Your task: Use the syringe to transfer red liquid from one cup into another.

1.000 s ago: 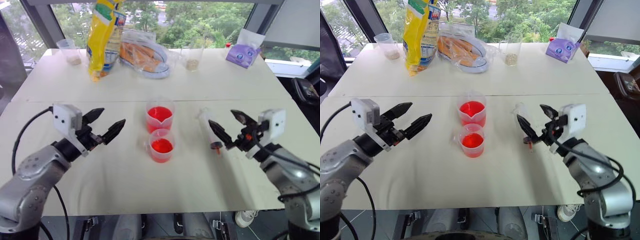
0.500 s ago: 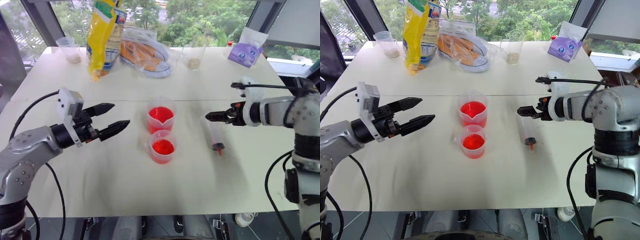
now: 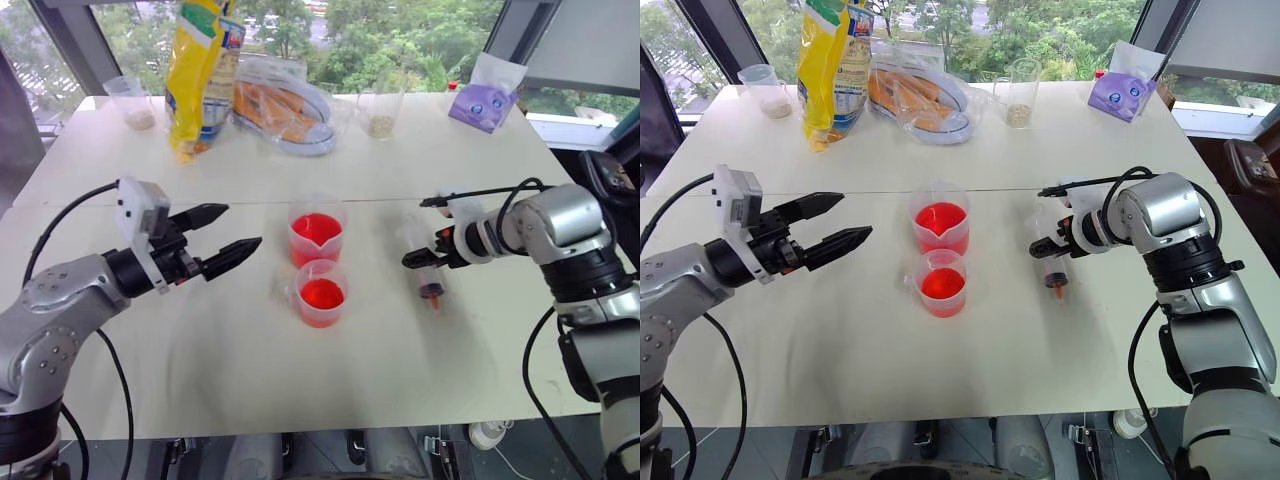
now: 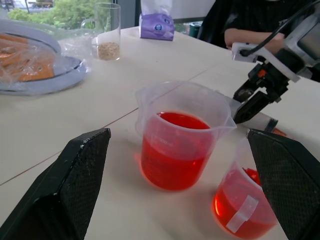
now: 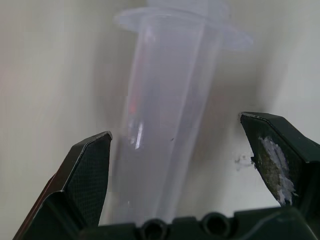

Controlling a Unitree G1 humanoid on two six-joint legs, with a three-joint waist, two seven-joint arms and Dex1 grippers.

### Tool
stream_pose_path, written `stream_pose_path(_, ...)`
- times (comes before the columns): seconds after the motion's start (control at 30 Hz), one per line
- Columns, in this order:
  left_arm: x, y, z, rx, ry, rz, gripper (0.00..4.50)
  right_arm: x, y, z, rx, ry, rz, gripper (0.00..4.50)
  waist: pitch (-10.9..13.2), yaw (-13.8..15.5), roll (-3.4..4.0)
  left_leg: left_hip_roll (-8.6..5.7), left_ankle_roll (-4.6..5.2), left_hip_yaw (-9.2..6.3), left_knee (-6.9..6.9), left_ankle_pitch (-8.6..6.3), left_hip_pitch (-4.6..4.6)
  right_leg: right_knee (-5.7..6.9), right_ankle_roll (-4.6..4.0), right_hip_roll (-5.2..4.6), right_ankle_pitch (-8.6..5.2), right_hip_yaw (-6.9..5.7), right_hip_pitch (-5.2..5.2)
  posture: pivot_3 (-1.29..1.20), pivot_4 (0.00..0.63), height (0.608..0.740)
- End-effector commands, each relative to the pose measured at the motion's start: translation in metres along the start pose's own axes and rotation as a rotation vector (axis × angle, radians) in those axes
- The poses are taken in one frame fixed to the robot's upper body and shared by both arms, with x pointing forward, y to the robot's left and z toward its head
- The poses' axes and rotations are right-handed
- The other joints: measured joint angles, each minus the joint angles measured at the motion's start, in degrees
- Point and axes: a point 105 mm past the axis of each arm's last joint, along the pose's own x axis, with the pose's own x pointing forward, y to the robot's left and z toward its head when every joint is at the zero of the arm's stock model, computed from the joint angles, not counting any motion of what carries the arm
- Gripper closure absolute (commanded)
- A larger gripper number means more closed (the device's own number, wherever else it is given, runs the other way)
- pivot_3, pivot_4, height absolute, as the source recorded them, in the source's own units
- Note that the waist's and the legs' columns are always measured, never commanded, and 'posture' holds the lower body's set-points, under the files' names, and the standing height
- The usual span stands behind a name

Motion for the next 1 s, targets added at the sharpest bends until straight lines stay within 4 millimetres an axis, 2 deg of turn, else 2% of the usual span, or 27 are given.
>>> stream_pose_path(0.03,0.000,-0.003,0.010,0.059,-0.036,0.009,0.00,0.000,-0.001,0.011,-0.071,-0.027,-0.021,0.88,0.00,-0.08,0.00,0.01,0.00,0.00,0.01,0.00,0.01,0.01,0.00,0.02,0.00,0.00,0.00,0.00,0.150,0.740)
stream_pose_path(0.13,0.001,-0.002,0.010,0.066,-0.042,0.018,0.00,0.004,-0.002,0.009,-0.111,-0.013,-0.026,2.51,0.00,-0.08,-0.01,0.01,-0.01,0.00,0.02,0.00,0.03,0.03,0.00,0.02,0.00,0.00,0.00,0.00,0.150,0.740)
stream_pose_path(0.17,0.001,-0.001,0.010,0.067,-0.046,0.022,0.00,0.005,-0.001,0.008,-0.129,-0.010,-0.028,2.89,-0.01,-0.10,-0.02,0.01,-0.01,0.00,0.01,0.00,0.03,0.04,0.00,0.02,0.00,0.00,0.00,0.00,0.150,0.740)
stream_pose_path(0.2,0.001,-0.001,0.011,0.068,-0.050,0.025,0.00,0.006,0.000,0.007,-0.137,-0.005,-0.026,3.06,-0.01,-0.13,-0.02,0.01,-0.01,0.00,0.02,0.01,0.05,0.04,0.00,0.02,0.00,0.00,0.01,0.00,0.150,0.740)
stream_pose_path(0.37,0.003,0.001,0.012,0.078,-0.058,0.031,0.00,0.004,0.001,0.007,-0.140,-0.011,-0.022,3.06,-0.02,-0.04,-0.03,0.02,-0.03,0.00,0.02,0.02,0.12,0.08,0.00,0.01,0.00,0.01,0.06,0.00,0.150,0.740)
stream_pose_path(0.43,0.004,0.002,0.013,0.081,-0.060,0.029,0.00,-0.009,0.001,0.022,-0.122,-0.094,-0.026,3.06,-0.01,-0.01,-0.02,0.02,-0.04,0.00,0.02,0.02,0.12,0.08,-0.01,0.01,0.00,0.01,0.06,0.00,0.150,0.740)
stream_pose_path(0.57,0.005,0.005,0.019,0.084,-0.077,0.026,0.00,-0.051,0.023,0.079,-0.178,-0.486,0.068,3.06,0.01,-0.05,0.01,0.02,-0.04,0.02,0.02,0.02,0.09,0.09,0.01,0.01,0.01,0.02,0.02,0.00,0.150,0.740)
stream_pose_path(0.77,0.011,0.008,0.031,0.072,-0.104,-0.024,0.00,-0.115,0.066,0.128,-0.229,-0.923,0.263,3.06,0.01,0.05,0.00,0.04,-0.05,-0.01,0.01,0.02,0.09,0.12,0.05,0.06,0.03,0.00,0.03,0.00,0.150,0.740)
stream_pose_path(0.83,0.012,0.009,0.035,0.070,-0.104,-0.050,0.00,-0.133,0.082,0.138,-0.241,-1.057,0.356,3.06,0.01,0.03,0.00,0.04,-0.05,0.01,0.01,0.02,0.09,0.12,0.07,0.06,0.04,0.00,0.03,0.00,0.150,0.740)
stream_pose_path(0.9,0.014,0.009,0.039,0.072,-0.101,-0.075,0.00,-0.140,0.093,0.145,-0.222,-1.151,0.430,3.06,0.01,-0.01,0.00,0.04,-0.05,0.00,0.01,0.03,0.10,0.13,0.10,0.06,0.06,0.00,0.04,0.00,0.150,0.740)
stream_pose_path(1.0,0.017,0.012,0.045,0.076,-0.100,-0.093,0.00,-0.141,0.107,0.151,-0.198,-1.257,0.517,3.06,0.01,-0.05,0.00,0.03,-0.06,0.00,0.01,0.03,0.10,0.15,0.12,0.06,0.07,0.00,0.04,0.00,0.150,0.740)
